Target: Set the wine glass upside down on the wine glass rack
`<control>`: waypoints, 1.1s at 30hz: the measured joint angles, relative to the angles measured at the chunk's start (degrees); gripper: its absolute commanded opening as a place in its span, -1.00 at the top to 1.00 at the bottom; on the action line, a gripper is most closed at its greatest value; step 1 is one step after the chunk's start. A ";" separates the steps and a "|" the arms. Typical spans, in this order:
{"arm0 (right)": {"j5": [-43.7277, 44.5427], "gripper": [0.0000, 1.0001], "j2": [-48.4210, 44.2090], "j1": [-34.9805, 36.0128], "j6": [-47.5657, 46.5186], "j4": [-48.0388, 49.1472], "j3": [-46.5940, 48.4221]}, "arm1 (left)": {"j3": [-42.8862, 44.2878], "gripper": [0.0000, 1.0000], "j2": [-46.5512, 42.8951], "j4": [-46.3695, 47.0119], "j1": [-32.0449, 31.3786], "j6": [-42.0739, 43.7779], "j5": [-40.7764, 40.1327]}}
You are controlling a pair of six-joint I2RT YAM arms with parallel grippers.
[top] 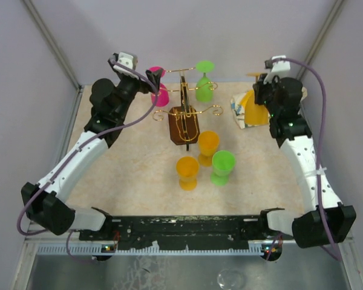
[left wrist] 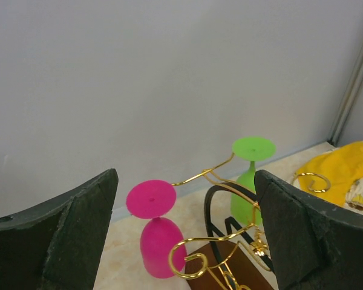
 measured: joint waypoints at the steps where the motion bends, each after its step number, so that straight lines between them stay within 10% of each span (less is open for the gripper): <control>1: -0.26 1.00 -1.03 0.00 -0.57 2.03 -3.91 | 0.46 -0.99 -0.09 -1.29 1.42 -1.09 0.85; 17: -14.45 1.00 -2.97 0.00 0.15 45.31 -35.32 | 4.57 -0.99 -0.79 -11.43 11.43 -7.48 17.27; 33: -27.87 1.00 10.45 0.00 6.73 76.32 -37.70 | 2.01 -0.99 -1.09 -11.82 12.37 -7.32 17.68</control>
